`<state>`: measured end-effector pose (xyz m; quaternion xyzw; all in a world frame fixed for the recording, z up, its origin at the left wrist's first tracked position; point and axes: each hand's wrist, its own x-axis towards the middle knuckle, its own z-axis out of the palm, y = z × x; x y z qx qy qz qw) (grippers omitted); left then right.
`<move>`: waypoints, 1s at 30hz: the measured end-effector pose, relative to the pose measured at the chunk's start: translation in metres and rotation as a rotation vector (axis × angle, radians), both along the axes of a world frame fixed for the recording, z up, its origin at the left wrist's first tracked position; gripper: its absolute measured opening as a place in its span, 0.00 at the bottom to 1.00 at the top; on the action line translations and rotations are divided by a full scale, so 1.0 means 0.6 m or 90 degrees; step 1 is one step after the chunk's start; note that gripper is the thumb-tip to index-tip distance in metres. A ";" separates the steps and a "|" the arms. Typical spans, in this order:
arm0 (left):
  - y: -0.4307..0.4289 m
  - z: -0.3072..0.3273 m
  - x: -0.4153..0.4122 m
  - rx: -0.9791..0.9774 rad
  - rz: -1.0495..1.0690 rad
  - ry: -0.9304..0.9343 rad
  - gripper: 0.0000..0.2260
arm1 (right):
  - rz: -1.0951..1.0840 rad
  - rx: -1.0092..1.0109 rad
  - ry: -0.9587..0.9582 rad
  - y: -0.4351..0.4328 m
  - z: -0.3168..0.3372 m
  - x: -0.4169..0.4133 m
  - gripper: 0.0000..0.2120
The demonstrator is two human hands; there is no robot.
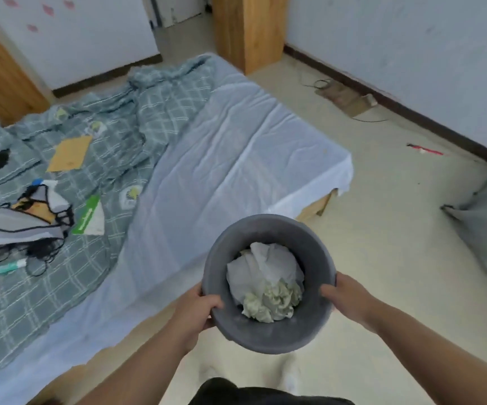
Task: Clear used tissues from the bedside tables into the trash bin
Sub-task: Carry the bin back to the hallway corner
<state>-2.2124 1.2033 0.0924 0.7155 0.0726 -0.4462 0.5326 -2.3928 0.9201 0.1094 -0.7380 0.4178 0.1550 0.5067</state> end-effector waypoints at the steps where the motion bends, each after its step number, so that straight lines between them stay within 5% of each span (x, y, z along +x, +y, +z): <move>1: -0.044 0.005 -0.002 0.004 -0.043 -0.008 0.20 | -0.026 -0.005 -0.004 -0.028 0.005 -0.030 0.14; 12: -0.429 0.003 -0.027 0.024 -0.400 -0.026 0.18 | -0.351 0.004 0.015 -0.173 -0.008 -0.251 0.07; 22: -0.673 -0.074 0.091 0.061 -0.463 0.005 0.17 | -0.404 0.008 0.090 -0.376 -0.041 -0.143 0.08; 30: -0.943 -0.029 0.160 0.029 -0.579 -0.015 0.19 | -0.494 -0.045 0.096 -0.559 -0.006 -0.111 0.08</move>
